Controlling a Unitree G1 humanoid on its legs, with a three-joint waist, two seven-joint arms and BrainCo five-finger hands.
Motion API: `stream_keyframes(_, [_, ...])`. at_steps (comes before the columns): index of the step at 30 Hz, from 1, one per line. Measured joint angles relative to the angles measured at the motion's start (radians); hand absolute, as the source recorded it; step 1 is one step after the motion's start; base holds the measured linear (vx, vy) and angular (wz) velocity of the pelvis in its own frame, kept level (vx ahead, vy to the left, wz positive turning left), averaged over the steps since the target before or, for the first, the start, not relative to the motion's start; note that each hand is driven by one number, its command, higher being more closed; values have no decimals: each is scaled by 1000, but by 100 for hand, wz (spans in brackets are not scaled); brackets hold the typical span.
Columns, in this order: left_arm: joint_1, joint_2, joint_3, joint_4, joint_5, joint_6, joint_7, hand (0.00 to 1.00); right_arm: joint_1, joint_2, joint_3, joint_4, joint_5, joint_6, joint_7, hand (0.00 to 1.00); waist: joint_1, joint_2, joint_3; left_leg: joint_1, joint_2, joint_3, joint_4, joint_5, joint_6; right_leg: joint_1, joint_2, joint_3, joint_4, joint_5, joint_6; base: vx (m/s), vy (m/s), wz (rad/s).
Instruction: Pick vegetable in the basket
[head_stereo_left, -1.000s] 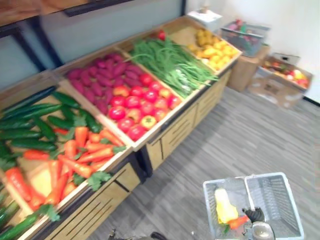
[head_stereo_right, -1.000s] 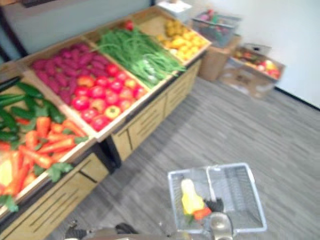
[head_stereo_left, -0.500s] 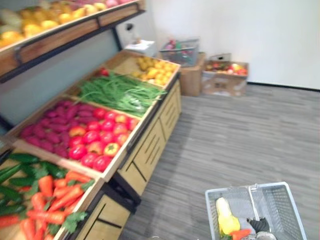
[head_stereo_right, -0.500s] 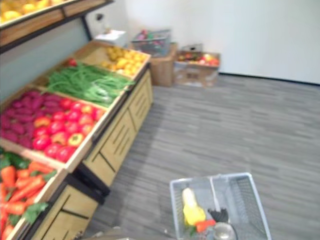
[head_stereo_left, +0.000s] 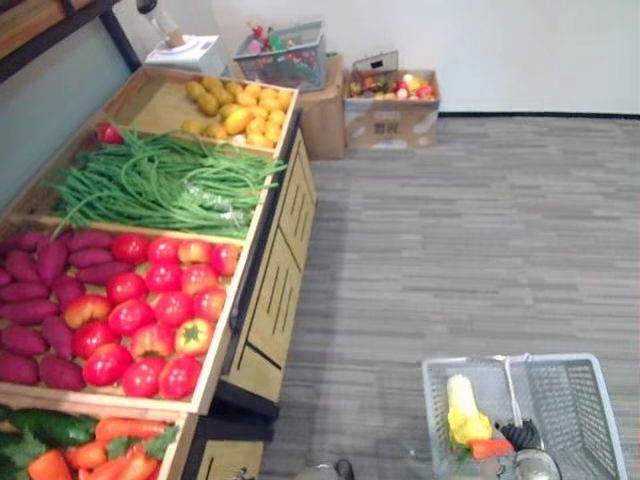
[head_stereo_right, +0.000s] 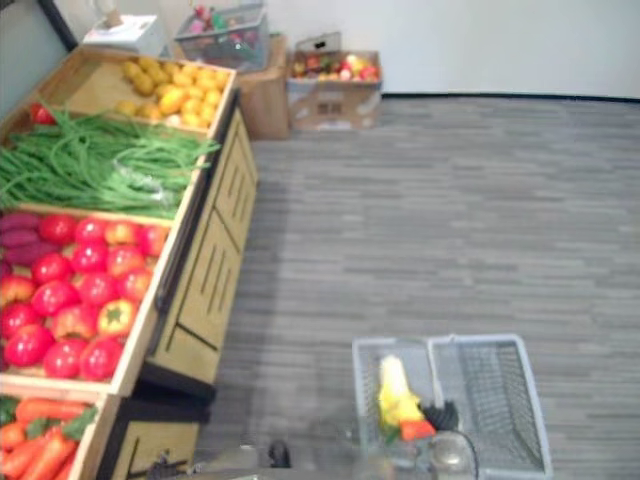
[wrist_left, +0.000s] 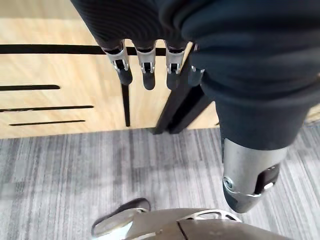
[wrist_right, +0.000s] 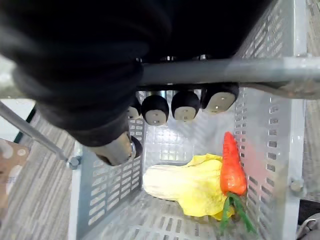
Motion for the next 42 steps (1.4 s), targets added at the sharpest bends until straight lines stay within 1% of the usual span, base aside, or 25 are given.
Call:
stream_keyframes(1, [-2,17,-19,0,-1,0,0,0,-4,9,-7,-3,0,-15,0,100,-8,-14,11,42,-2,-5,-8,-12,16,-25,-3,-1,106,-19,-5,218,18,25])
stream_keyframes(2, [-5,25,-24,0,-1,0,-1,0,-8,12,-8,-4,0,-25,0,100,-11,-21,13,64,0,-15,-10,-13,17,-41,3,-15,143,-50,-18,257,-23,38])
stream_keyframes(3, [-13,25,-23,-1,-1,0,-1,0,-11,11,-8,-7,0,-28,-1,100,-12,-25,12,74,9,-28,-10,-13,16,-58,10,-59,125,-69,-38,234,-68,35])
stream_keyframes(4, [-15,25,-23,-2,-2,-1,-2,0,-14,10,-8,-7,0,-28,-1,100,-12,-25,12,76,14,-30,-9,-12,16,-68,11,-82,102,-74,-48,222,-107,29])
stream_keyframes(6, [-16,24,-20,-1,-9,-1,-9,0,-22,10,-8,-6,0,-29,0,100,-12,-25,12,79,26,-41,-2,-13,14,-83,10,-127,-37,-65,-48,161,-114,19])
stream_keyframes(7, [-14,23,-18,-2,-12,-2,-12,0,-20,11,-9,-3,0,-29,0,100,-13,-30,9,79,26,-52,5,-19,4,-78,9,-137,-151,-21,-50,201,-200,26])
stream_keyframes(8, [-15,13,-12,5,-17,-3,-17,0,-19,9,-27,9,0,-28,2,100,-14,-15,8,88,39,-80,19,-42,-34,-53,29,-144,-233,48,-33,267,-239,26])
stream_keyframes(9, [-8,-1,-11,2,-31,-12,-22,0,-15,10,-40,16,0,-27,1,100,-13,7,1,89,60,-88,20,-38,-40,-37,46,-147,-250,51,-38,274,-246,17])
stream_keyframes(10, [-5,-8,-8,3,-40,-19,-24,0,-13,7,-41,23,1,-29,2,100,-12,7,4,90,69,-87,19,-34,-48,-29,55,-150,-263,50,-38,223,-177,-1])
stream_keyframes(11, [-4,-20,-4,3,-44,-23,-30,0,-13,8,-51,37,2,-27,4,100,-12,24,0,97,81,-88,11,-22,-65,-11,68,-157,-287,50,-38,151,-131,-3])
stream_keyframes(12, [-6,-24,-4,3,-45,-26,-35,0,-9,11,-66,44,3,-24,8,100,-13,32,-4,102,86,-90,3,-12,-81,0,73,-164,-304,50,-38,135,-112,1])
stream_keyframes(14, [-9,-28,0,1,-46,-38,-39,0,14,15,-88,47,14,-21,22,100,-18,36,-8,113,87,-115,-9,8,-93,39,78,-183,-343,51,-39,137,-87,18])
stream_keyframes(16, [-9,-31,15,2,-50,-40,-40,0,32,19,-105,59,20,-22,23,100,-21,36,-14,113,89,-137,-9,9,-94,67,83,-197,-381,60,-41,105,-29,18])
stream_keyframes(22, [-9,-25,26,2,-50,-41,-42,0,60,28,-106,82,22,-23,28,100,-20,27,-33,116,72,-137,-7,9,-94,130,84,-209,-520,133,-32,48,40,-1])
stream_keyframes(26, [-8,-18,25,8,-50,-41,-39,0,84,29,-103,93,22,-23,30,100,-18,11,-57,125,42,-135,-6,9,-94,162,64,-202,-578,170,-21,31,85,-11])
stream_keyframes(32, [-10,-8,3,13,-41,-40,-36,0,84,28,-100,112,22,-26,30,100,-20,-2,-73,136,8,-126,-2,9,-93,157,35,-184,-573,177,-20,33,67,-15])
stream_keyframes(33, [-17,-4,-16,15,-38,-40,-36,0,82,27,-99,105,22,-26,30,100,-20,6,-79,143,-3,-102,5,9,-93,131,33,-163,-537,177,-20,26,69,-39])
stream_keyframes(34, [-17,-1,-21,19,-33,-40,-37,0,82,28,-96,97,21,-26,29,100,-19,6,-79,135,-5,-88,26,8,-93,117,31,-155,-518,179,-22,7,94,-61])
stream_keyframes(35, [-21,10,-24,22,-21,-40,-36,0,76,28,-95,71,19,-25,29,100,-11,-26,-63,71,-15,-74,134,-4,-83,84,-5,-119,-481,191,-36,-64,101,-59])
stream_keyframes(36, [-23,33,-42,18,-6,-46,-36,0,56,26,-95,71,18,-24,26,100,-15,-44,-57,34,-24,-55,103,-50,-44,51,-27,-90,-457,195,-30,-114,82,-61])
stream_keyframes(37, [-23,37,-58,15,-2,-48,-35,0,52,22,-95,70,14,-24,21,100,-19,-34,-58,40,-13,-44,1,-3,-38,36,-16,-85,-447,200,-26,-151,73,-72])
stream_keyframes(38, [-21,35,-76,13,0,-46,-35,0,35,8,-96,64,3,-19,16,100,-12,-23,-57,56,-6,-27,-61,2,-26,9,-1,-70,-433,205,-24,-109,69,-76])
stream_keyframes(40, [-22,42,-86,12,2,-43,-35,0,23,28,-71,59,1,-17,19,100,-14,-38,-39,52,-20,1,-54,2,-21,-2,-16,-81,-418,206,-22,-86,81,-47])
stream_keyframes(41, [-22,42,-84,8,5,-43,-36,0,23,41,-69,57,2,-20,20,100,-17,-31,-29,53,-7,14,-59,-1,-7,-17,-13,-117,-362,185,-50,-74,68,-5])
stream_keyframes(42, [-20,41,-82,7,7,-42,-36,0,26,54,-71,53,3,-20,19,100,-17,-32,-26,55,7,27,-63,1,-4,-23,-5,-162,-289,153,-73,-46,53,-4])
